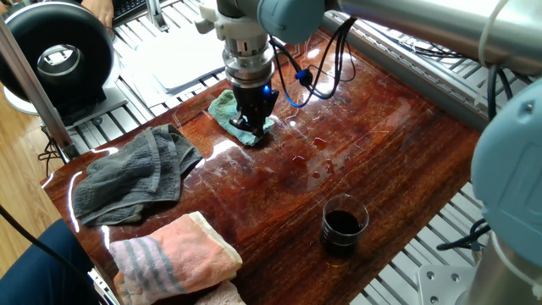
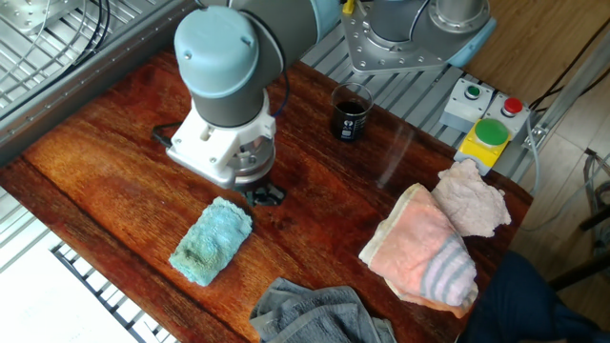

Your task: Clean the table with a cloth

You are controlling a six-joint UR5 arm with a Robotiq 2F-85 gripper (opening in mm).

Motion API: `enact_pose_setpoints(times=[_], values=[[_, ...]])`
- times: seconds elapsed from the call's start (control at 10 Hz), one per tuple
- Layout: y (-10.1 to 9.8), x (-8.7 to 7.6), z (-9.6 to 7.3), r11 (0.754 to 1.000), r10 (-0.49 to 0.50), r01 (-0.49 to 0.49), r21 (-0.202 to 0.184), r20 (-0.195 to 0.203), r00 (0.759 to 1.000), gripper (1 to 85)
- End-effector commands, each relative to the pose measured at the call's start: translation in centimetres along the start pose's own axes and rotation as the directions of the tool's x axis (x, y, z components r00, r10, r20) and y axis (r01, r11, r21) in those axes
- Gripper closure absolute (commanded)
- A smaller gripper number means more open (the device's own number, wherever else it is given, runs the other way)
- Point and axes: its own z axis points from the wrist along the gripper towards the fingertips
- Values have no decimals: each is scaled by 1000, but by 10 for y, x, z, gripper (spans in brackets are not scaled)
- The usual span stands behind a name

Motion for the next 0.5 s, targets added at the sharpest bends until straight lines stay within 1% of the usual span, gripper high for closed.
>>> enact_pose_setpoints(times=[0.0,0.3,0.4], values=[[4,5,-3,1000,5,-5,-11,2,1000,843],[4,5,0,1000,4,-4,-10,5,1000,843],[3,5,-8,1000,5,-5,-2,-12,1000,843]])
